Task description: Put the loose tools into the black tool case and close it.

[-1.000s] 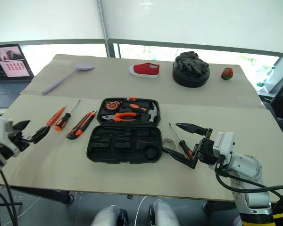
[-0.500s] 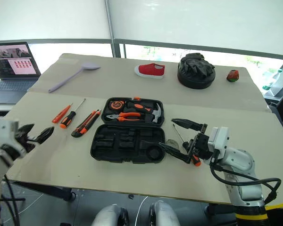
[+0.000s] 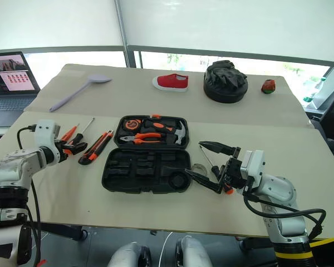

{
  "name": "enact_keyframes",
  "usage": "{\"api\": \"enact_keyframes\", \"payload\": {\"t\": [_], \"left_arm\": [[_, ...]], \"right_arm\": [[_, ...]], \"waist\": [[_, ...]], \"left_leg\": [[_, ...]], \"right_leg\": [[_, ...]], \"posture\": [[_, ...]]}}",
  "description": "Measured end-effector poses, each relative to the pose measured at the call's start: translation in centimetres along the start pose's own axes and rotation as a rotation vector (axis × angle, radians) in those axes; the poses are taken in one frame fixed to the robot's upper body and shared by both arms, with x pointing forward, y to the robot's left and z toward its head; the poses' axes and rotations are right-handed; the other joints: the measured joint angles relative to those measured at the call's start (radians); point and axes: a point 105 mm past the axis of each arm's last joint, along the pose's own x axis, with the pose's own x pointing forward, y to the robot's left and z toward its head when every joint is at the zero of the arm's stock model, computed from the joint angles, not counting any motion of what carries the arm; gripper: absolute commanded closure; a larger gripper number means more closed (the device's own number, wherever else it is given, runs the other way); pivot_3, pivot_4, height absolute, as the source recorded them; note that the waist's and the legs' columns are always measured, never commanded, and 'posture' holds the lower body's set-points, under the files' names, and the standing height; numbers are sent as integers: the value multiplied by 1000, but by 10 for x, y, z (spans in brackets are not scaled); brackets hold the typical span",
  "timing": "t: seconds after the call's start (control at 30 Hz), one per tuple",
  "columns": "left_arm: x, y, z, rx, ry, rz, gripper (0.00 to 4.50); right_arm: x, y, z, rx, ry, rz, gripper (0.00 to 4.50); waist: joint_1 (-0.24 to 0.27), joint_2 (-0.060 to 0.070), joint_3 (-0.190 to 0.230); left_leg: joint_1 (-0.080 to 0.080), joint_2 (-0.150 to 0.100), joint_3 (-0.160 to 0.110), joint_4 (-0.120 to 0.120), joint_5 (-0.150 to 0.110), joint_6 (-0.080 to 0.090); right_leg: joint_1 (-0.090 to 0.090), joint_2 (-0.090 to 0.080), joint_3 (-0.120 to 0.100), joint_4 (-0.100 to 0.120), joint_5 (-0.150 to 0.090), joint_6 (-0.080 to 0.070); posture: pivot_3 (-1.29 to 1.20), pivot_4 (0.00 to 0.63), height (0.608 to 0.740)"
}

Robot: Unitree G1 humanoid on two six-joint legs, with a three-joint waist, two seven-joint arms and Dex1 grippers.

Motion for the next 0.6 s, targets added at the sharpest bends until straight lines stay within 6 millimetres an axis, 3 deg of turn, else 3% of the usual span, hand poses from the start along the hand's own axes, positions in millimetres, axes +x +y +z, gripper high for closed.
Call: {"api": "enact_keyframes", "payload": {"t": [0.3, 0.5, 0.6], "left_arm": [[10, 8, 0, 10, -18, 13, 3444], [4, 7, 11, -16, -192, -50, 3599], [-19, -20, 48, 122, -429, -263, 3599]], "right_arm": [[-2, 1, -2, 9, 7, -4, 0], [-4, 4, -5, 16, 21, -12, 0], [-7, 5, -6, 21, 36, -25, 0]], "waist": [[11, 0, 0], [14, -1, 0], [13, -1, 1]], "left_leg": [[0, 0, 0, 0, 0, 0], [-1, 0, 0, 1, 0, 0], [-3, 0, 0, 1, 0, 0]], "right_leg": [[0, -1, 0, 0, 0, 0], [-1, -1, -1, 0, 0, 0], [-2, -1, -2, 0, 0, 0]], "posture": [[0, 150, 740], [0, 150, 740], [0, 150, 740]]}}
